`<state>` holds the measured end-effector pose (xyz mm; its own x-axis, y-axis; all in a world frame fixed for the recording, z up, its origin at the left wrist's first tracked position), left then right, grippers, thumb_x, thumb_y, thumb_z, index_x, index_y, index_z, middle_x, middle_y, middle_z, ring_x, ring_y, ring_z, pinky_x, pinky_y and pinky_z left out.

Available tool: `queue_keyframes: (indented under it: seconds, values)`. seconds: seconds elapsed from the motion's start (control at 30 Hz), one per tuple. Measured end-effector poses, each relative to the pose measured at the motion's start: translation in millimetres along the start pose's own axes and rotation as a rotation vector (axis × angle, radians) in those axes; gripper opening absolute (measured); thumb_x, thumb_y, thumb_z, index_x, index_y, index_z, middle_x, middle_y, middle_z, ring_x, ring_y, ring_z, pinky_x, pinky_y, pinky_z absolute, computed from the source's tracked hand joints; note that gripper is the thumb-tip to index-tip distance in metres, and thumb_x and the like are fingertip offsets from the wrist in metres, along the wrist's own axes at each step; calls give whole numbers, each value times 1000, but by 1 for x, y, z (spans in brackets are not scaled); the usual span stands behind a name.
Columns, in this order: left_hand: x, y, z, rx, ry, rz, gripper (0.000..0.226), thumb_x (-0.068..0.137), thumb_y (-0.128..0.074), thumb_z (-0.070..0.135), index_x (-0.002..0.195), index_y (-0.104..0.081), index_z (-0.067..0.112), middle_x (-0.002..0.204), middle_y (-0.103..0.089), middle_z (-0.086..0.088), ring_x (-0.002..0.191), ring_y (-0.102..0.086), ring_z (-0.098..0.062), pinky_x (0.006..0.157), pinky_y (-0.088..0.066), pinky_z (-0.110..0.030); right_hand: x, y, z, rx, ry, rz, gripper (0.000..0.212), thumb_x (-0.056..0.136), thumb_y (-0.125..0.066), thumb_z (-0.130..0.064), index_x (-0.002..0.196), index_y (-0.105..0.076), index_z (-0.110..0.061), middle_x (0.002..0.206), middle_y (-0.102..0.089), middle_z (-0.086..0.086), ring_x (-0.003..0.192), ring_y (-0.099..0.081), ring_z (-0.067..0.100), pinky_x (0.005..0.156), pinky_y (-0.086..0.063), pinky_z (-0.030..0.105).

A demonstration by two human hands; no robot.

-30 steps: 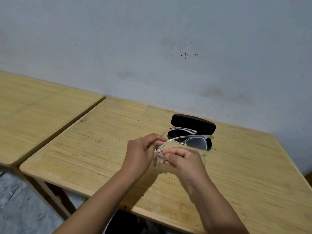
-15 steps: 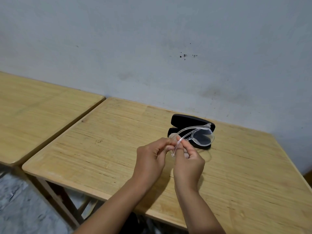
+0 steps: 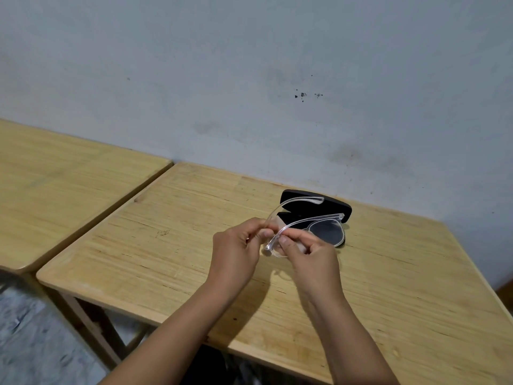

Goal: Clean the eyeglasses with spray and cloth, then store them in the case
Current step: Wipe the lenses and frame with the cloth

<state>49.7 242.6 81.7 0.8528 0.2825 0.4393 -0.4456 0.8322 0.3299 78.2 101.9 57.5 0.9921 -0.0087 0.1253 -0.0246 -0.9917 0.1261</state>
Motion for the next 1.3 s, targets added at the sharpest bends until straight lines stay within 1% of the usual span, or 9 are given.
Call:
queue_keyframes:
  seconds: [0.17, 0.3, 0.43, 0.6, 0.7, 0.77, 0.97, 1.13, 1.3]
  values:
    - [-3, -1, 4, 6, -6, 26, 14, 85, -63, 19, 84, -71, 30, 67, -71, 12, 64, -66, -15, 61, -50, -24, -7, 11, -6, -74, 58, 229, 15, 84, -64, -15, 88, -74, -25, 55, -58, -17, 60, -58, 2, 63, -45, 24]
    - [-12, -7, 12, 8, -33, 40, 15, 85, -63, 14, 84, -73, 25, 55, -59, 34, 50, -56, 4, 50, -36, -4, -10, 13, -9, -58, 75, 373, 15, 86, -62, -13, 95, -73, -16, 84, -71, 2, 73, -62, 8, 73, -50, 18]
    - [-16, -8, 17, -13, -67, 75, 17, 85, -63, 12, 89, -73, 24, 65, -65, 30, 64, -60, 12, 58, -38, -1, -16, 10, -3, 22, 76, 406, 14, 85, -64, -14, 97, -73, -16, 96, -71, 3, 72, -63, 3, 65, -46, 5]
    - [-18, -8, 18, -3, -112, 105, 18, 82, -64, 4, 89, -74, 18, 71, -66, 24, 62, -55, 20, 59, -36, 2, -20, 6, 3, 153, -16, 375, 14, 86, -63, -17, 82, -71, -28, 91, -74, -7, 84, -67, 4, 77, -52, 21]
    - [-19, -11, 13, 6, -114, 103, 18, 82, -65, 5, 92, -73, 17, 80, -71, 15, 71, -58, 20, 65, -37, 3, -20, 3, 6, 261, -92, 347, 20, 87, -62, -19, 73, -67, -32, 56, -69, -17, 58, -61, -6, 58, -45, 6]
    - [-18, -12, 9, 14, -116, 108, 18, 82, -65, 7, 94, -73, 19, 84, -73, 14, 78, -62, 13, 68, -40, 2, -21, 1, 6, 302, -119, 338, 22, 87, -62, -20, 68, -69, -29, 51, -65, -12, 52, -56, -2, 53, -44, 7]
    - [-15, -8, 10, -11, -145, 105, 23, 82, -64, 4, 95, -73, 20, 86, -70, 20, 78, -62, 15, 68, -40, 1, -16, -3, 3, 322, -118, 209, 37, 85, -62, -8, 54, -72, -24, 57, -66, -5, 59, -59, 6, 59, -48, 15]
    - [-11, -4, 8, -6, -155, 107, 23, 82, -64, 1, 93, -74, 19, 83, -68, 25, 78, -62, 16, 69, -42, 1, -11, -5, 1, 307, -154, 57, 23, 81, -63, 0, 69, -73, -16, 69, -70, 5, 63, -62, 10, 59, -49, 13]
    - [-8, -1, -1, -14, -101, 79, 21, 83, -64, 5, 89, -73, 23, 69, -63, 39, 69, -65, 6, 63, -46, -4, -8, -6, 5, 137, -201, -154, 12, 80, -69, -12, 72, -77, -16, 69, -73, 5, 66, -65, 15, 76, -52, 39]
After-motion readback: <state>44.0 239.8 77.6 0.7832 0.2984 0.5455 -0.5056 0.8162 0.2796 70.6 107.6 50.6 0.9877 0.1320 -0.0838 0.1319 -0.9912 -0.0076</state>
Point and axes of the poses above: each hand's wrist, its own x-axis towards the middle knuckle, its own y-axis out of the back of the hand, z = x × y, the point moved 7 cm from there along x, towards the middle knuckle
